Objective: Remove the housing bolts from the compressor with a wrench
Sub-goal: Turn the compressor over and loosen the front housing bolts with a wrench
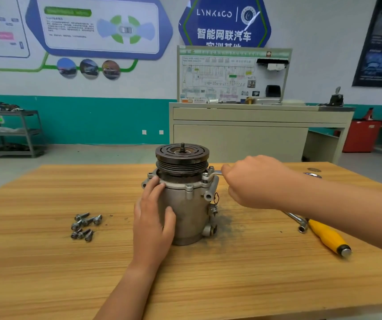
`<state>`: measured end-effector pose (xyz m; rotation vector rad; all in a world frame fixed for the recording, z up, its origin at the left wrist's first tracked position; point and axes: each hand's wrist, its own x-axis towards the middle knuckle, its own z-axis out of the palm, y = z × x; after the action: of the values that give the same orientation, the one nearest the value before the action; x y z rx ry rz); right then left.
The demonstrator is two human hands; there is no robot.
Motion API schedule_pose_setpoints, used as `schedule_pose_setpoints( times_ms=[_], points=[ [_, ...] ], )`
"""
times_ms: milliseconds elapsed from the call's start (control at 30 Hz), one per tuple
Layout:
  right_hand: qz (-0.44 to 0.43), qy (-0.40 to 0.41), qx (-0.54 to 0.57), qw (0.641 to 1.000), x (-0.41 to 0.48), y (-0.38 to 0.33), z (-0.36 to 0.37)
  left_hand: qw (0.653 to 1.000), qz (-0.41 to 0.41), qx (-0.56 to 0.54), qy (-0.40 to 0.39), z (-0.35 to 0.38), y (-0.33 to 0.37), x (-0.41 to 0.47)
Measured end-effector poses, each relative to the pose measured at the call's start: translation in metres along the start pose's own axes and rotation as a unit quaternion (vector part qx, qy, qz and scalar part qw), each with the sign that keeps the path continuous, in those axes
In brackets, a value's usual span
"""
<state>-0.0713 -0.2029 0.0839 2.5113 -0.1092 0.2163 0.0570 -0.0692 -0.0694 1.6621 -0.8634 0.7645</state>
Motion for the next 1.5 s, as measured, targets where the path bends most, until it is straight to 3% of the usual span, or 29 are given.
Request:
schedule_pose_setpoints(
  times_ms=[133,267,400,667,800,1167,1267,1500],
  points=[
    [-0.003,0.016,0.006,1.0,0.009,0.021,0.022,1.0,0.006,-0.003,-0.005,-0.001,0.0,0.001],
    [0.008,0.094,0.014,0.995,0.031,0.034,0.047,1.0,0.005,-0.008,-0.005,0.0,0.0,0.001],
    [0.064,0.163,0.143,0.974,0.054,0.01,0.072,1.0,0.022,0.002,-0.016,-0.004,-0.004,0.003],
    [0.161,0.241,0.189,0.938,0.009,0.019,0.056,1.0,0.008,0.006,-0.014,-0.001,-0.001,0.001],
    [0.15,0.139,0.123,0.971,-0.019,0.008,0.044,1.0,0.0,0.011,-0.007,0.0,0.0,0.0],
    [0.095,-0.004,0.038,0.995,-0.005,-0.013,0.006,1.0,-0.001,0.011,-0.009,-0.002,0.001,0.0],
    [0.044,-0.022,-0.033,0.998,0.001,-0.018,-0.01,1.0,-0.002,0.009,-0.006,-0.001,0.001,0.0],
    [0.017,-0.032,-0.071,0.997,0.0,0.001,0.009,1.0,0.004,0.006,-0.011,-0.002,0.0,0.0]
  ],
)
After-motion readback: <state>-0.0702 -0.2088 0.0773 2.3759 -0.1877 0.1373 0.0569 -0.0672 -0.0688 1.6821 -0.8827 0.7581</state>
